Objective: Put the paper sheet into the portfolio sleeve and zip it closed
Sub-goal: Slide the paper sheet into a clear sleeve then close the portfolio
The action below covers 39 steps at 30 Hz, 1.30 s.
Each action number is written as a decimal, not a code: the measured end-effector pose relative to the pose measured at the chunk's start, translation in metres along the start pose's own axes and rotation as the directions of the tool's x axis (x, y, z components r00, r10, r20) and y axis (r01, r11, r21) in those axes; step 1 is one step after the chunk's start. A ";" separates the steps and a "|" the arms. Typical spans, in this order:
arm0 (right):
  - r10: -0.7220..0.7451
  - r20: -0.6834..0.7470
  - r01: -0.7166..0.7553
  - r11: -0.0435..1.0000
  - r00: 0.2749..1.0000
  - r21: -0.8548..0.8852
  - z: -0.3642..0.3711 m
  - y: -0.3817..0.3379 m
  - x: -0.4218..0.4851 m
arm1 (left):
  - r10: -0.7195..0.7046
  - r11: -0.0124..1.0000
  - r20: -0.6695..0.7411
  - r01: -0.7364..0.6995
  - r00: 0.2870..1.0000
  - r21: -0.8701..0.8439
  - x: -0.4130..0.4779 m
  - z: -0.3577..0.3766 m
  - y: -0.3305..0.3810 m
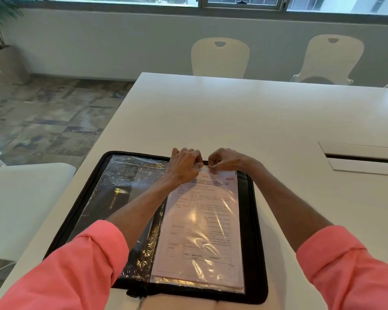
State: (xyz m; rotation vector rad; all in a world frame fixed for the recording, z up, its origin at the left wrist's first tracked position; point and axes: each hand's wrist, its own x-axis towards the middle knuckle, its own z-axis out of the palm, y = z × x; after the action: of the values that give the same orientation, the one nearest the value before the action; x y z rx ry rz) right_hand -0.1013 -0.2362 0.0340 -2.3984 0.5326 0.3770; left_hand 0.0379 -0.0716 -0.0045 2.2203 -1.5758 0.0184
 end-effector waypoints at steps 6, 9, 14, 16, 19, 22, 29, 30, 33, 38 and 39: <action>0.035 -0.054 -0.042 0.992 0.998 -0.122 -0.005 0.007 -0.006 | 0.001 1.000 0.008 -0.001 1.000 -0.002 -0.002 0.000 0.000; 0.054 -0.054 -0.061 0.989 0.997 -0.132 -0.008 0.013 -0.012 | 0.008 1.000 0.002 -0.008 1.000 -0.008 -0.003 0.000 0.000; 0.111 -0.108 -0.131 0.972 0.988 -0.196 -0.017 0.021 -0.025 | 0.013 0.999 -0.002 -0.013 1.000 -0.033 -0.005 0.000 -0.001; 0.129 -0.102 -0.143 0.979 0.986 -0.148 -0.019 0.023 -0.029 | 0.016 0.999 0.004 -0.016 1.000 -0.038 -0.005 -0.001 0.000; 0.110 -0.141 -0.125 0.986 0.984 -0.106 -0.018 0.023 -0.035 | 0.002 0.999 0.005 -0.002 1.000 -0.036 -0.006 0.000 0.001; 0.066 -0.271 -0.097 0.990 0.960 -0.102 -0.012 0.024 -0.039 | -0.023 0.999 -0.013 0.022 1.000 -0.041 -0.008 0.001 -0.002; 0.077 -0.475 -0.155 0.980 0.877 -0.128 0.005 0.030 -0.056 | -0.047 0.995 0.018 0.048 0.999 -0.090 -0.017 -0.014 0.001; 0.069 -0.535 -0.172 0.974 0.842 -0.145 0.008 0.030 -0.060 | -0.051 0.995 0.024 0.053 0.998 -0.088 -0.020 -0.016 0.003; 0.030 -0.658 -0.180 0.970 0.752 -0.161 0.019 0.028 -0.071 | -0.060 0.995 0.025 0.062 0.998 -0.082 -0.034 -0.022 0.006; -0.049 -0.689 -0.078 0.985 0.723 -0.153 0.049 0.006 -0.080 | -0.092 0.994 0.034 0.094 0.995 -0.063 -0.070 -0.029 0.011; -0.055 -0.697 -0.061 0.988 0.715 -0.141 0.056 -0.001 -0.082 | -0.096 0.993 0.028 0.097 0.995 -0.060 -0.078 -0.029 0.012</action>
State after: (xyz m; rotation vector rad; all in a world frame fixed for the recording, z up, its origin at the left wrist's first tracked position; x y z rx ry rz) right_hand -0.1800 -0.1764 0.0242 -2.6475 0.8590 -0.5631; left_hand 0.0060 0.0054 0.0068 2.2546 -1.4603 -0.0850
